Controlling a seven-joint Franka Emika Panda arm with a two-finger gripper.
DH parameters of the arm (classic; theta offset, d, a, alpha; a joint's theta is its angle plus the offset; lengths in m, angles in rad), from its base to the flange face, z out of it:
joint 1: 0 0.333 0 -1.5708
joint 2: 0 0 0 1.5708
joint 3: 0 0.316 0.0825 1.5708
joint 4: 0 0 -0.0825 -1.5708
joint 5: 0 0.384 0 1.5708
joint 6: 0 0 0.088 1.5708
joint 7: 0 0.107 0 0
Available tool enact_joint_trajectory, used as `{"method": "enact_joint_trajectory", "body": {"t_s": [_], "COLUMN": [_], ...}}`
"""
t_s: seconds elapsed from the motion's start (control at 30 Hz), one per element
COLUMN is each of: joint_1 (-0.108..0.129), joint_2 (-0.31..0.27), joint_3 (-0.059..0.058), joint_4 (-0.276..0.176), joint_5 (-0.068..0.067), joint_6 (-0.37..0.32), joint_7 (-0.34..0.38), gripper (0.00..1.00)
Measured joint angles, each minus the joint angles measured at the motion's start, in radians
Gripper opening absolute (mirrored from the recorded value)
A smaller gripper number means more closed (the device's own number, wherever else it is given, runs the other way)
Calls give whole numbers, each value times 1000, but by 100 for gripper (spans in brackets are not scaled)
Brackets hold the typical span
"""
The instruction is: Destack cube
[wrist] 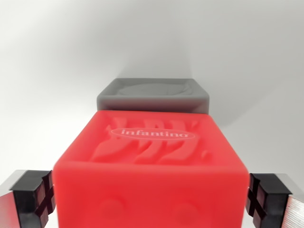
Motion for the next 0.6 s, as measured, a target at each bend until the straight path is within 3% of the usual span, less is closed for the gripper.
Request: {"method": "enact_joint_trajectory", "body": {"t_s": [0.07,0.1,0.6], "joint_1": [0,-1,-1], "joint_2": [3,4,4], "joint_3": [0,0,1], "joint_4": [1,1,2], "joint_5": [0,0,0], "joint_6": [3,3,5], "joint_7": [0,0,0], "gripper": [100,0,0]}}
